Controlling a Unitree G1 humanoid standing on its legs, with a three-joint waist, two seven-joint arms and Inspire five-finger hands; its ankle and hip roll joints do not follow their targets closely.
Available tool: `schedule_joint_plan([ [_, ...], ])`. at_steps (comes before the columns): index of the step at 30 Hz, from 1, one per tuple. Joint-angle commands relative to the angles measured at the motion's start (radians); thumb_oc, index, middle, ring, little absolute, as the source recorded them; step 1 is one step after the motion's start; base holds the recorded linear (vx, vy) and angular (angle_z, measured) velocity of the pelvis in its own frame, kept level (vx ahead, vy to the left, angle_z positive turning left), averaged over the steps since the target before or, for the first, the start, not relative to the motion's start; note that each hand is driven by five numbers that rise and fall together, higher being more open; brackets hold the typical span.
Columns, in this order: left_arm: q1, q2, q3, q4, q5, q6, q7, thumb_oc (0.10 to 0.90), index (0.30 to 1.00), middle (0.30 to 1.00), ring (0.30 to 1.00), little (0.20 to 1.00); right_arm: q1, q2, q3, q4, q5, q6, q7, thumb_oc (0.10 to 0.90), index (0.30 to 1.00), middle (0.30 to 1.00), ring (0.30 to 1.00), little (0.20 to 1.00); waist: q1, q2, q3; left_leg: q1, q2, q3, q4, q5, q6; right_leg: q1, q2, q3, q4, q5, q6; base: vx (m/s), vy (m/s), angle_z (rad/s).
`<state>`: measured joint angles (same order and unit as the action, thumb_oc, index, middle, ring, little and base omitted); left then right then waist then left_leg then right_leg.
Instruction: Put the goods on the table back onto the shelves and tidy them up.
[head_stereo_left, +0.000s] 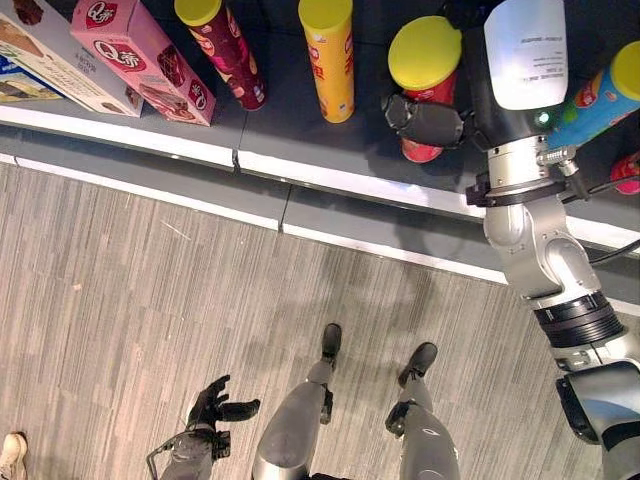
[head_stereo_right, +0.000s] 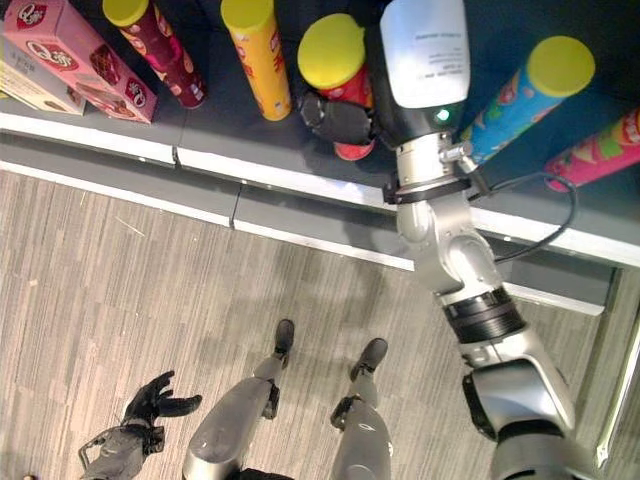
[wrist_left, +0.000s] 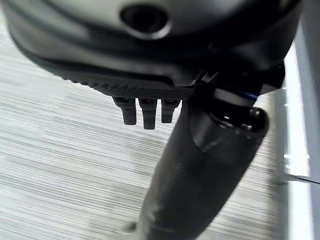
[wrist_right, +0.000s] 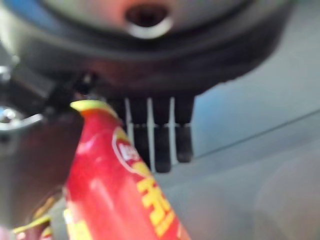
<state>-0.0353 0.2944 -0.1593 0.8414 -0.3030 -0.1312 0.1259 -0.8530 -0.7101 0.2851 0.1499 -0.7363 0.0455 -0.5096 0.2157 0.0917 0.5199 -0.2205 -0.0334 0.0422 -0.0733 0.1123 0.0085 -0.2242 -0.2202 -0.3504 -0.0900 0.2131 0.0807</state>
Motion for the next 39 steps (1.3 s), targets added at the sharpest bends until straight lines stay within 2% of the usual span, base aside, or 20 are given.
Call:
schedule_joint_plan([
  [1,0.057,0.071,-0.043,0.04,-0.025,-0.036,0.027,0.8,0.9,0.9,0.9,0.9,-0.168,-0.035,-0.065,-0.066,-0.005,0.017,-0.139,0.4,0.3,0.3,0.3,0.3,0.0,0.018,-0.087,-0.035,0.015,-0.009,-0.001,-0.003,-0.047,0.026,-0.165,0.003,0.202,-0.117,0.14,0.0,0.0,0.0],
  [11,0.051,0.064,-0.067,0.016,-0.035,-0.04,0.026,0.8,0.9,0.9,0.9,0.9,-0.163,-0.01,-0.087,-0.017,0.059,0.022,-0.18,0.4,0.3,0.3,0.3,0.3,0.004,0.031,-0.079,-0.047,0.005,-0.027,-0.003,0.002,-0.048,0.027,-0.176,-0.017,0.203,-0.119,0.142,0.0,0.0,0.0],
  [22,0.056,0.063,-0.085,-0.004,-0.047,-0.039,0.025,0.8,0.9,0.9,0.9,0.9,-0.163,0.036,-0.055,0.05,0.123,0.005,-0.18,0.4,0.3,0.3,0.3,0.3,0.013,0.037,-0.07,-0.053,0.004,-0.045,-0.002,0.005,-0.05,0.035,-0.18,-0.035,0.204,-0.119,0.144,0.0,-0.006,0.03],
  [36,0.051,0.074,-0.105,-0.034,-0.056,-0.05,0.031,0.8,0.9,0.9,0.9,0.9,-0.21,0.012,-0.029,0.173,0.155,0.025,-0.21,0.4,0.3,0.3,0.3,0.3,0.032,0.068,-0.049,-0.085,-0.011,-0.072,0.01,0.01,-0.046,0.021,-0.197,-0.06,0.222,-0.12,0.148,0.0,-0.005,0.08],
  [37,-0.001,0.073,-0.111,-0.018,-0.054,-0.049,0.068,0.8,0.9,0.9,0.9,0.9,-0.204,0.035,-0.018,0.17,0.15,0.027,-0.219,0.4,0.3,0.3,0.3,0.3,0.022,0.062,-0.049,-0.088,-0.009,-0.071,0.012,0.01,-0.046,0.017,-0.195,-0.056,0.223,-0.12,0.149,0.0,0.0,0.0],
  [39,-0.01,0.078,-0.118,0.011,-0.043,-0.046,0.039,0.8,0.9,0.9,0.9,0.9,-0.227,0.04,0.001,0.211,0.158,0.038,-0.209,0.4,0.3,0.3,0.3,0.3,0.022,0.061,-0.046,-0.094,-0.009,-0.068,0.017,0.009,-0.047,0.013,-0.196,-0.053,0.224,-0.12,0.148,0.0,0.0,0.0],
])
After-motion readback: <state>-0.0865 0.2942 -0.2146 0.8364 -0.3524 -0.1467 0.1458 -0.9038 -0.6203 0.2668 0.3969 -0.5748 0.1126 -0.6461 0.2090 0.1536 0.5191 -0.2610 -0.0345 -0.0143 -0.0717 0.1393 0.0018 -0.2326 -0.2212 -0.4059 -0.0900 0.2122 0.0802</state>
